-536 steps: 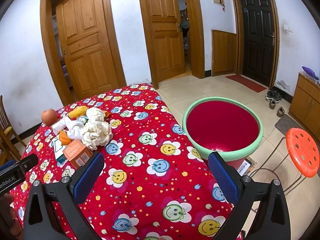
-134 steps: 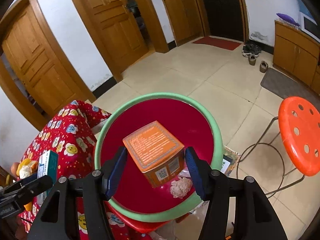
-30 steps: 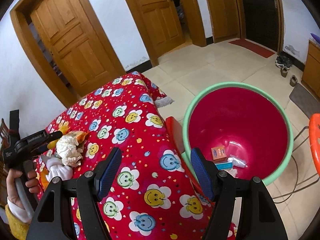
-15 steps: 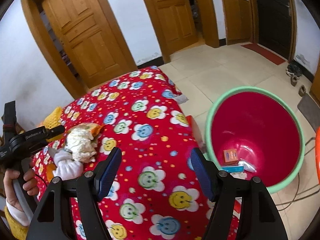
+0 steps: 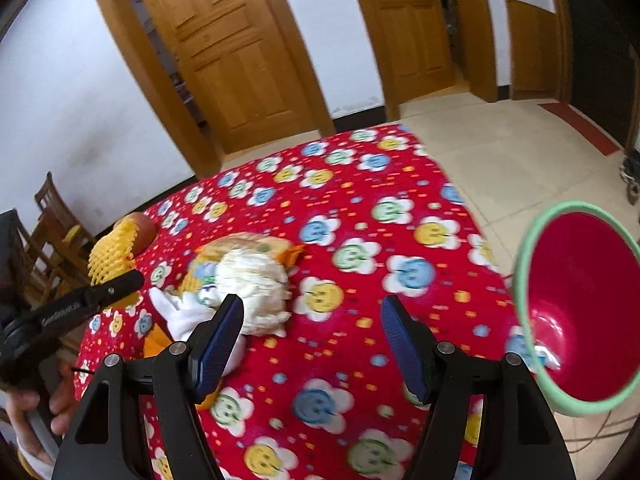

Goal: Collect trash
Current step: 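Reach the left gripper down toward the yellow foam net, then grasp the yellow foam net with left gripper while right gripper grasps crumpled white paper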

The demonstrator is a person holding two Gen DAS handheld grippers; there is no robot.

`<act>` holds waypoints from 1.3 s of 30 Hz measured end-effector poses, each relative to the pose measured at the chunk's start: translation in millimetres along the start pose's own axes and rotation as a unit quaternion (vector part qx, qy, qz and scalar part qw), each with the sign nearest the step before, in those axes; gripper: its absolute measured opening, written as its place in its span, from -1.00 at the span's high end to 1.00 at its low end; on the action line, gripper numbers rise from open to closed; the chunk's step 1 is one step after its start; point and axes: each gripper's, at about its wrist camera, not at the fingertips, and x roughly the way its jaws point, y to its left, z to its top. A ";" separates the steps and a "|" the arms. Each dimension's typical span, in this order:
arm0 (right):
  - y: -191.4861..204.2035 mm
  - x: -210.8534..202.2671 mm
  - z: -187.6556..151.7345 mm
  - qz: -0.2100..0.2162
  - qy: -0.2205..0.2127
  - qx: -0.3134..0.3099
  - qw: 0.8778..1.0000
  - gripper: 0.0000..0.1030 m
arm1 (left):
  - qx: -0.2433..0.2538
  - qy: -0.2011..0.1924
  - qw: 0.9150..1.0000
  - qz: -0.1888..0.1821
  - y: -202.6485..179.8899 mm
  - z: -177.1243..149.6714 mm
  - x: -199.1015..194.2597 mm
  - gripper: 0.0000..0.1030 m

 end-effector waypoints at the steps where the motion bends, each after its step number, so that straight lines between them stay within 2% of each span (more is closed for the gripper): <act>1: 3.9 5.6 0.9 0.005 0.003 -0.002 1.000 -0.41 | -0.001 0.000 1.000 -0.001 0.6 -1.8 -1.4 0.40; 7: 12.4 33.0 2.4 0.022 0.028 0.004 0.999 -0.37 | 0.001 0.001 1.000 -0.006 -0.2 -13.3 -6.3 0.39; 8: 12.5 36.5 1.6 0.023 0.034 0.005 0.999 -0.28 | 0.001 0.001 1.000 -0.007 -1.2 -14.6 -6.7 0.39; 9: 12.1 41.2 0.8 0.023 0.042 0.007 0.999 -0.08 | 0.000 0.001 1.000 -0.009 -1.6 -16.6 -7.3 0.39; 11: 9.4 50.8 -1.9 0.031 0.059 0.016 0.998 0.05 | -0.002 0.002 1.000 -0.015 -3.0 -19.9 -8.7 0.39; 13: 7.6 53.7 -5.3 0.042 0.065 0.022 0.997 0.30 | 0.000 0.002 1.000 -0.020 -4.2 -22.6 -11.8 0.39; 16: 9.3 49.1 -8.3 0.047 0.058 0.019 0.997 0.45 | 0.002 0.001 1.000 -0.027 -7.9 -27.2 -16.5 0.39; 24: -0.2 17.5 -15.8 0.031 0.023 0.018 0.999 0.49 | 0.012 -0.004 0.999 -0.043 -19.5 -34.3 -33.4 0.39; 39: -50.4 -57.6 -29.1 -0.004 -0.037 0.061 0.997 0.49 | 0.040 -0.002 0.997 -0.072 -53.9 -47.1 -53.7 0.39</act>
